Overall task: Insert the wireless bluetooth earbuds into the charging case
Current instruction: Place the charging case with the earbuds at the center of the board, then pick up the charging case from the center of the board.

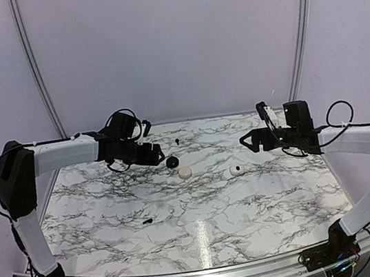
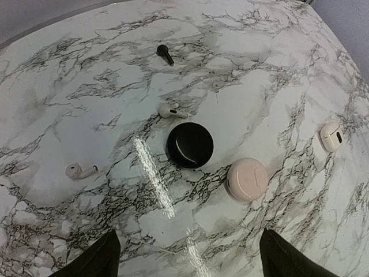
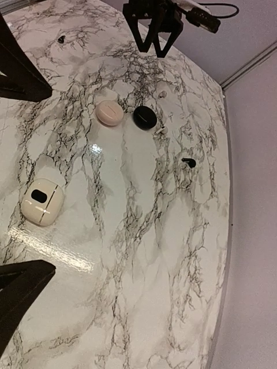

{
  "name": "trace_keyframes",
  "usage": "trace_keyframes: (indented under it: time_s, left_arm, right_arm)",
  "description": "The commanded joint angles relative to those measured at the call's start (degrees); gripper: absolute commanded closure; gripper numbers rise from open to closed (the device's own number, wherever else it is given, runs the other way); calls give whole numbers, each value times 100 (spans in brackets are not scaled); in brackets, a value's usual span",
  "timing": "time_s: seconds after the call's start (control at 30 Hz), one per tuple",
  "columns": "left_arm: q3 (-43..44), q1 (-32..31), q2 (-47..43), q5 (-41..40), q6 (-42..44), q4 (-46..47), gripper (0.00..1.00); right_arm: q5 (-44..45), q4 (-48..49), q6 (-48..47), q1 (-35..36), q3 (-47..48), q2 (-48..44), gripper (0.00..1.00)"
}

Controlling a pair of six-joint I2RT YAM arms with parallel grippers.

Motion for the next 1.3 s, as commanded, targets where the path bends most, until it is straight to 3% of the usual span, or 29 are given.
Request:
trace_keyframes:
  time_s: [0.0, 0.3, 0.8, 1.27]
  left_arm:
    - [639, -15, 637, 131, 199, -325, 16]
    - [1810, -109, 1751, 92, 343, -669, 23]
    - [2691, -199, 2674, 41, 523, -1009, 25]
    - [3268, -309, 3164, -429, 768, -1327, 41]
  right_arm:
    - [210, 243, -138, -31, -118, -462, 3]
    - [78, 546, -62, -31, -378, -709, 1]
    - [-186, 664, -29, -35, -419, -582, 2]
    - [-447, 756, 19, -31, -385, -388, 1]
